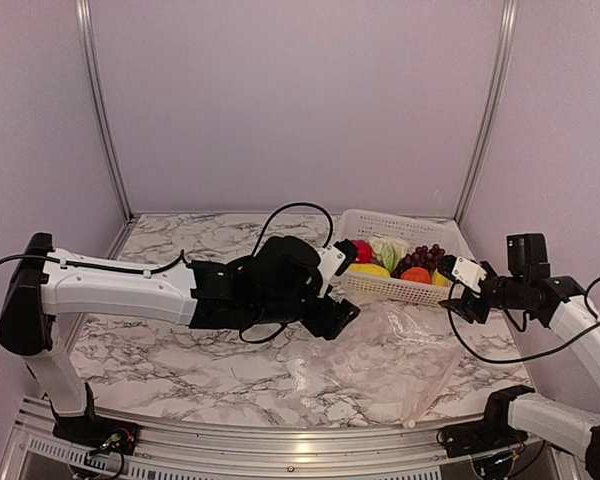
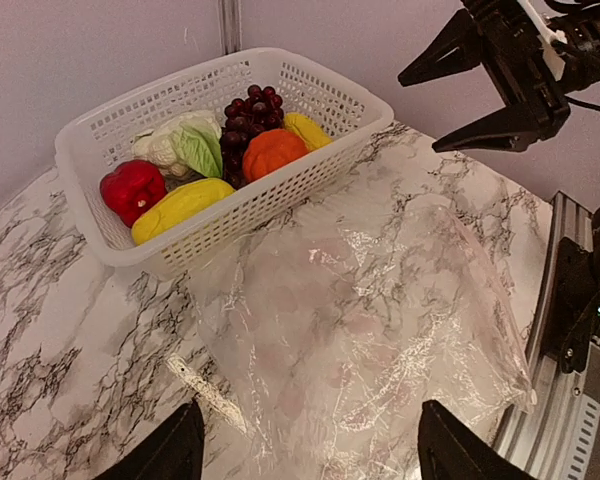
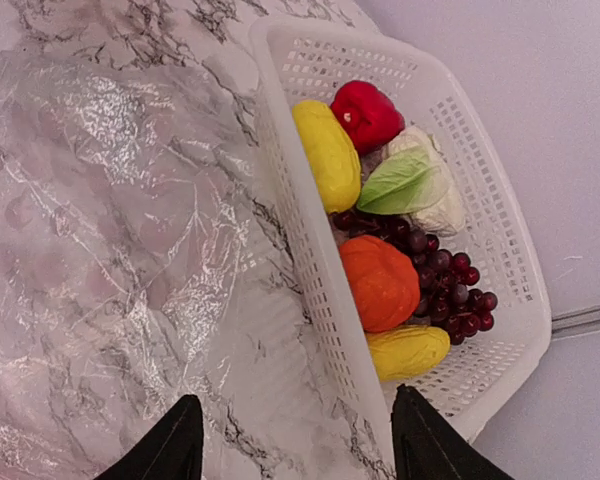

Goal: Place the food in the zip-top bag and seal the zipper
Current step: Move the zipper food storage bag to the center of the board.

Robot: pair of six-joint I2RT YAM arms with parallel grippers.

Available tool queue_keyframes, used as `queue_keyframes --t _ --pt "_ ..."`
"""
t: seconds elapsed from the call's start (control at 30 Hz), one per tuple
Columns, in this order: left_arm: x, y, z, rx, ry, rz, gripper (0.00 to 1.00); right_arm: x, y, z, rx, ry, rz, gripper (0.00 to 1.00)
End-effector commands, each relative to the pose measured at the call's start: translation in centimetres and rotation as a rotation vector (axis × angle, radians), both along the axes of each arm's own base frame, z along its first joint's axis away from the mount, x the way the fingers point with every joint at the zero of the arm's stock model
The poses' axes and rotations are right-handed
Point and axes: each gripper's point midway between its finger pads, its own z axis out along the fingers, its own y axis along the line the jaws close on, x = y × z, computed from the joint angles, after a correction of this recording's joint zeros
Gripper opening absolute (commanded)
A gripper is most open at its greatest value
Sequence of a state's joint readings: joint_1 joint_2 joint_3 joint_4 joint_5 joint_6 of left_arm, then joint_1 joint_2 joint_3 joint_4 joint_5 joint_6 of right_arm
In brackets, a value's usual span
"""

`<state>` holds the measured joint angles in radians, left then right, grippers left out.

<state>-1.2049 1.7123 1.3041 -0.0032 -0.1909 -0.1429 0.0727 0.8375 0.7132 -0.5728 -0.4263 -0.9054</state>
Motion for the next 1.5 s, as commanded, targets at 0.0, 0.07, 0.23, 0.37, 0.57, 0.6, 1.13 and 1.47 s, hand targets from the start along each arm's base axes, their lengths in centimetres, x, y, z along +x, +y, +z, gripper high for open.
queue_keyframes --t 0.0,0.07,0.23,0.37,0.57,0.6,1.13,1.47 --pt "2.3 -1.4 -7.3 0.149 0.142 0.181 0.80 -4.0 -0.5 -4.7 -0.187 0.095 0.130 0.61" --pt "3.4 -2.2 -8.9 0.167 0.184 0.218 0.81 -4.6 -0.4 -5.0 -0.191 0.095 0.143 0.61" --pt "5.6 -2.4 -12.8 0.183 0.275 0.277 0.75 -5.6 0.0 -4.9 -0.182 0.092 0.167 0.61" --pt "7.3 -1.3 -14.5 0.163 0.323 0.301 0.51 -6.2 0.2 -5.1 -0.171 0.109 0.187 0.60" --pt "10.1 4.9 -14.5 0.091 0.382 0.394 0.02 -6.2 1.2 -4.3 -0.102 0.122 0.204 0.57" --pt "10.5 6.4 -14.4 0.094 0.379 0.414 0.01 -6.1 1.4 -3.9 -0.088 0.119 0.207 0.56" --pt "13.3 27.1 -16.4 0.351 0.308 0.711 0.22 0.1 6.9 -0.2 0.405 0.234 0.140 0.45" --pt "14.1 19.8 1.8 0.212 -0.082 0.692 0.73 1.3 9.1 -0.9 0.432 0.325 0.115 0.44"
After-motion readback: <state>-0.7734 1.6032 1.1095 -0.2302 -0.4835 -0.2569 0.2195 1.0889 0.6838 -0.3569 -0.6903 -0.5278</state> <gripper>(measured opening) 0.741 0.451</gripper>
